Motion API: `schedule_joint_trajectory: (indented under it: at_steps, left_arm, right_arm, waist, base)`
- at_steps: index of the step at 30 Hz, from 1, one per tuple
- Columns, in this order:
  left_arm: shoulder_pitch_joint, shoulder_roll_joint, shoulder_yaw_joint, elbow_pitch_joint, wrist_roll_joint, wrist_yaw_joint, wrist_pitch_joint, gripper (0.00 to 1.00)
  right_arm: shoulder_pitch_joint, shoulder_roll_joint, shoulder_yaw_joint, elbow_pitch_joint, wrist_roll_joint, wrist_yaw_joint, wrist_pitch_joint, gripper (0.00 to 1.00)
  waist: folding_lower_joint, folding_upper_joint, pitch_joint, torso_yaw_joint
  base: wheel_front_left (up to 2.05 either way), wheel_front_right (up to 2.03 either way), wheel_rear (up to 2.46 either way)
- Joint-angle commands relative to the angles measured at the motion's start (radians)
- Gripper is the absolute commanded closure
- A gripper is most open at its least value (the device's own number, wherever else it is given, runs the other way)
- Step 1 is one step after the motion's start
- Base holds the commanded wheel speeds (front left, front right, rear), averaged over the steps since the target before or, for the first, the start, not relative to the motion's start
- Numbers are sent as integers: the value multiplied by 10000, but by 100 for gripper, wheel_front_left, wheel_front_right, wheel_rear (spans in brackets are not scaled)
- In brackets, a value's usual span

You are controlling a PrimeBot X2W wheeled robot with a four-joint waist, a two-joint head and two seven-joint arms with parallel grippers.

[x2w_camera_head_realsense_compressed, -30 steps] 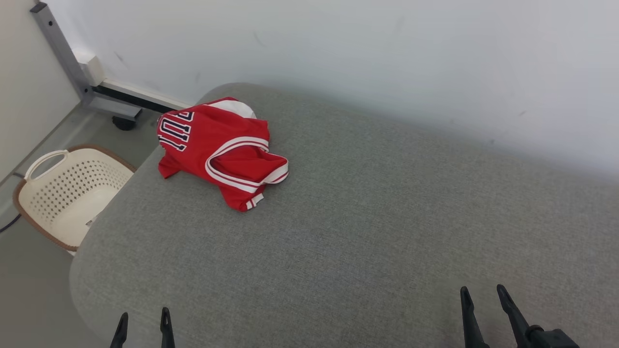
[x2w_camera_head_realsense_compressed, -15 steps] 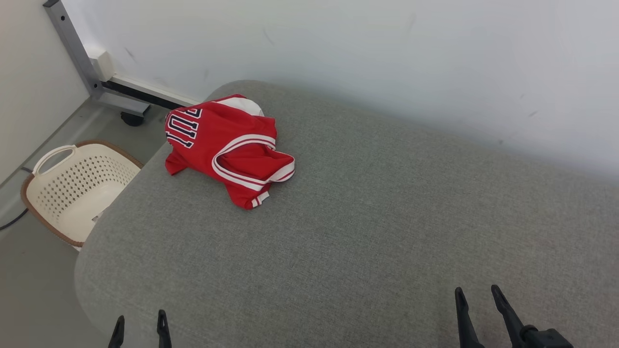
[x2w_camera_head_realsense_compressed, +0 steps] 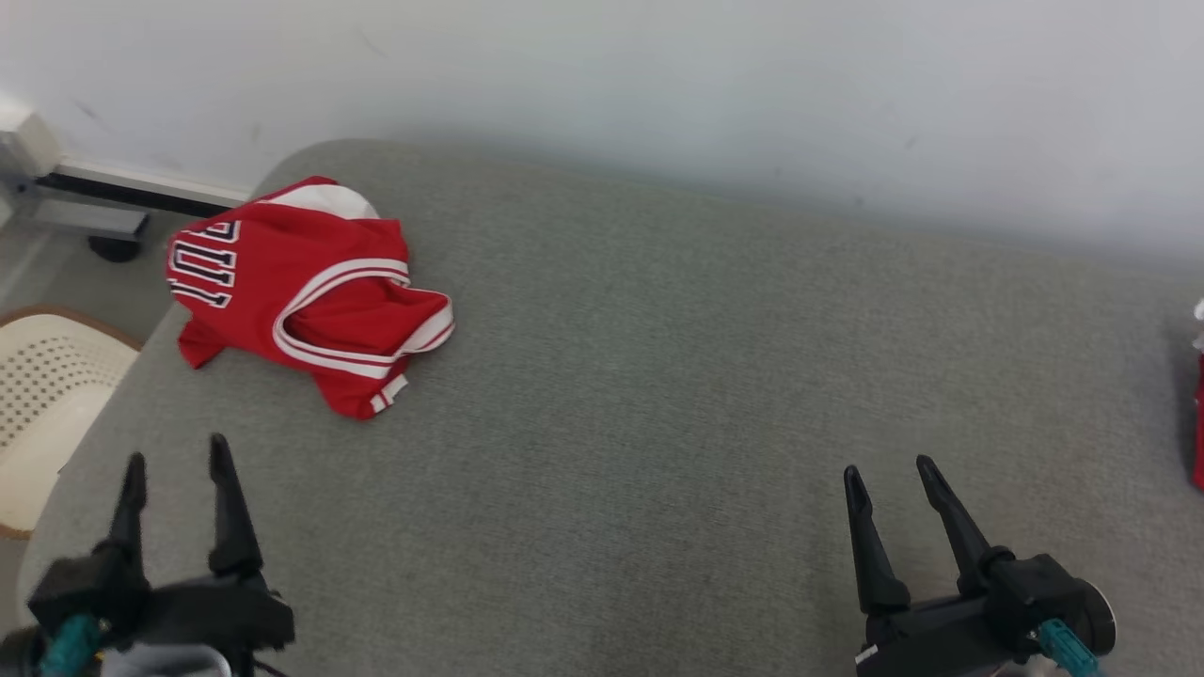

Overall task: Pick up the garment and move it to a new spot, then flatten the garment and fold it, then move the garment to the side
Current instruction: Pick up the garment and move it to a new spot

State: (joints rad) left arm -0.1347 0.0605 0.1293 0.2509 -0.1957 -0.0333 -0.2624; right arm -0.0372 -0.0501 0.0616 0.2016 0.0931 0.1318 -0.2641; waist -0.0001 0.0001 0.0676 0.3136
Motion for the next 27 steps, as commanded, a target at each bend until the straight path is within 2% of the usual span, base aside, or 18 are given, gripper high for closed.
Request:
schedule_joint_trajectory:
  at_steps: [1, 6, 11, 14, 21, 27]
  left_arm:
    - [-763, 252, 339, 355, -149, -139, -24, 0]
    - [-2003, 584, 787, 1141, -240, -278, -24, 0]
    - [-3443, 1318, 1220, 2218, -574, -413, -24, 0]
    - [-4398, 2001, 1348, 3081, -716, -517, 137, 0]
    - [-5658, 3080, 1545, 4570, -883, -577, 798, 0]
    - [-6282, 3586, 1590, 6010, -1002, -372, 1767, 0]
  right_arm:
    - [-309, -8, 37, -117, -70, -18, -10, 0]
    - [-737, -5, 46, -188, -47, -18, -10, 0]
    - [-1185, -4, 5, -272, 96, -18, -10, 0]
    - [-1490, 1, -19, -322, 228, -18, -10, 0]
    - [-1862, 1, 35, -338, 408, -18, -9, 0]
    - [-1899, -1, 1, -362, 449, -18, -9, 0]
  waist:
    - [1, -1, 929, -1323]
    - [1, -1, 1501, -2045]
    - [1, -1, 2181, -2813]
    - [1, -1, 2670, -3269]
    - [1, -1, 3198, -3880]
    - [1, -1, 3305, -4057]
  base:
    - [0, 0, 0]
    - [0, 0, 0]
    - [0, 0, 0]
    - [0, 0, 0]
    - [0, 0, 0]
    - [0, 0, 0]
